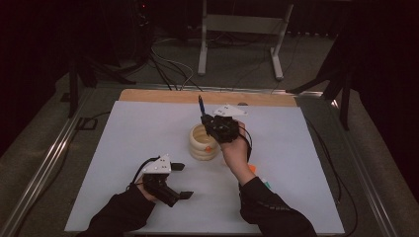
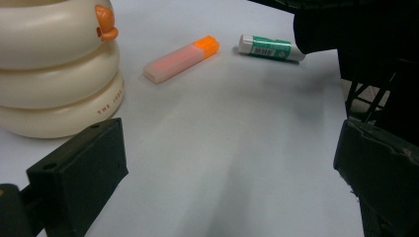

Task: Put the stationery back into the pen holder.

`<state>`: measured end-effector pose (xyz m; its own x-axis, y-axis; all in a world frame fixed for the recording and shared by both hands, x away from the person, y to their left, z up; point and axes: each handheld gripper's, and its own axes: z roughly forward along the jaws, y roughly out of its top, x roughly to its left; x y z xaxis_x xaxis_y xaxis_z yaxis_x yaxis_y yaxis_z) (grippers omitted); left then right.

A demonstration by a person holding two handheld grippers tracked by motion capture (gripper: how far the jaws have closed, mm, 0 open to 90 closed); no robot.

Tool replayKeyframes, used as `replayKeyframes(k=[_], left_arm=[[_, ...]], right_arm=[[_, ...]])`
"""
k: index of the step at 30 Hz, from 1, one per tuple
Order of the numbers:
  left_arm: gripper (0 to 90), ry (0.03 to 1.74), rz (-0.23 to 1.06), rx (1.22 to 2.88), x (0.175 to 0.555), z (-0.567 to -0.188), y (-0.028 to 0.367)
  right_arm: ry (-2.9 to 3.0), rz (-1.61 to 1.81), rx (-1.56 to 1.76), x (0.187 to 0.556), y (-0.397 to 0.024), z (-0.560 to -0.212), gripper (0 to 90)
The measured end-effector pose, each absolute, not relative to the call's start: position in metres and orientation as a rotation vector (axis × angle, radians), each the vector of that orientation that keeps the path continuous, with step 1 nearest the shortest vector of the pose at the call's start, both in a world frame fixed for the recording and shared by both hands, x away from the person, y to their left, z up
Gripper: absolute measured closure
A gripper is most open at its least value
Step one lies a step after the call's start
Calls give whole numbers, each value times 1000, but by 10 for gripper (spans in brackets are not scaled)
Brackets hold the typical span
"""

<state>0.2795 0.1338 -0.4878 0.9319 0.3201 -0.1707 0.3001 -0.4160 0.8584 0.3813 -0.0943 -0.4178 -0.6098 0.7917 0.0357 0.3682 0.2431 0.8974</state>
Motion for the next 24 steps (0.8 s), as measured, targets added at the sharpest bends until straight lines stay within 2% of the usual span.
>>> replayKeyframes(k=[24], left_arm=[[3,441,21,2024,280,-488,134]], right_arm=[[2095,1310,1182,389,-92,-437,790]])
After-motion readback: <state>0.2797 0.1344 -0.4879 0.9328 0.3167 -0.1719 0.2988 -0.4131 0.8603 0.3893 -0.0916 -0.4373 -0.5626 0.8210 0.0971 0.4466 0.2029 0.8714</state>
